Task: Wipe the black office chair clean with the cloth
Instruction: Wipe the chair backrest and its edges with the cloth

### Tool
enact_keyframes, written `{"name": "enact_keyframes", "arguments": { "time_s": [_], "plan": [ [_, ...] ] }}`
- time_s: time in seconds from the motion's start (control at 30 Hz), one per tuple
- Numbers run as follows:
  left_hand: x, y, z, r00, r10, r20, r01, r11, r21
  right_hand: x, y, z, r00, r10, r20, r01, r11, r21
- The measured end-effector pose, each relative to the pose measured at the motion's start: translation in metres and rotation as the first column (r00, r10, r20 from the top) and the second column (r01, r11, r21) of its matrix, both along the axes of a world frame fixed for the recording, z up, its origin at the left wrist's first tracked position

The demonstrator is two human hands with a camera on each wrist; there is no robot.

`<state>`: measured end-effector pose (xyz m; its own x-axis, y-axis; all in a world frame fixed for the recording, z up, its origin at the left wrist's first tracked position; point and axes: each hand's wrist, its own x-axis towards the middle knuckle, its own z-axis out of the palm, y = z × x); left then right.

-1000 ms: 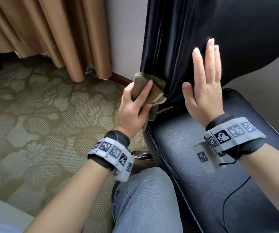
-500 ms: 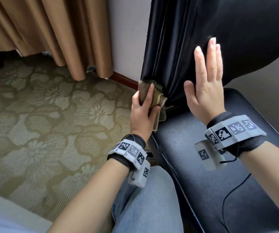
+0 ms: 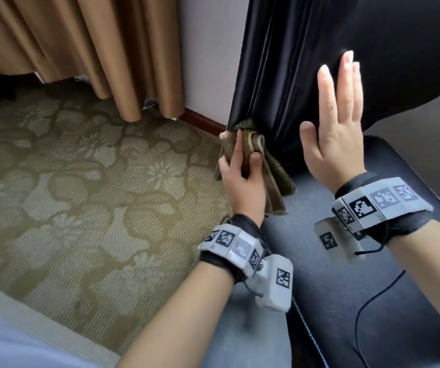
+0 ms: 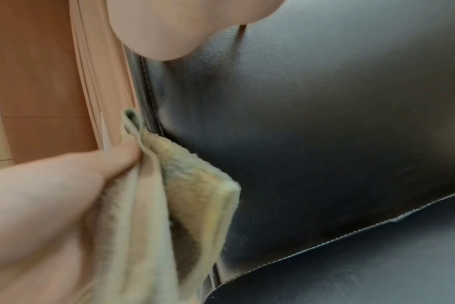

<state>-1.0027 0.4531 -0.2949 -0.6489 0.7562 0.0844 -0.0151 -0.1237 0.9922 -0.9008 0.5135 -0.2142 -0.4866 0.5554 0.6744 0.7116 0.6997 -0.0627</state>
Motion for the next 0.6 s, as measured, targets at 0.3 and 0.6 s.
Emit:
{"name": "enact_keyframes", "arguments": {
  "time_s": [0.3,0.6],
  "plan": [
    [0.012,0.001,-0.024,0.994,0.087,0.069,-0.076,0.986,-0.152,0.004,0.001,0.002,1.000,0.016,0.009,-0.016,1.000,-0.025],
    [-0.009,0.024,0.055,0.942,0.258,-0.217,-0.201,0.947,0.250,0.003,0.001,0.001,1.000,0.024,-0.007,-0.024,0.999,-0.023]
  ]
}}
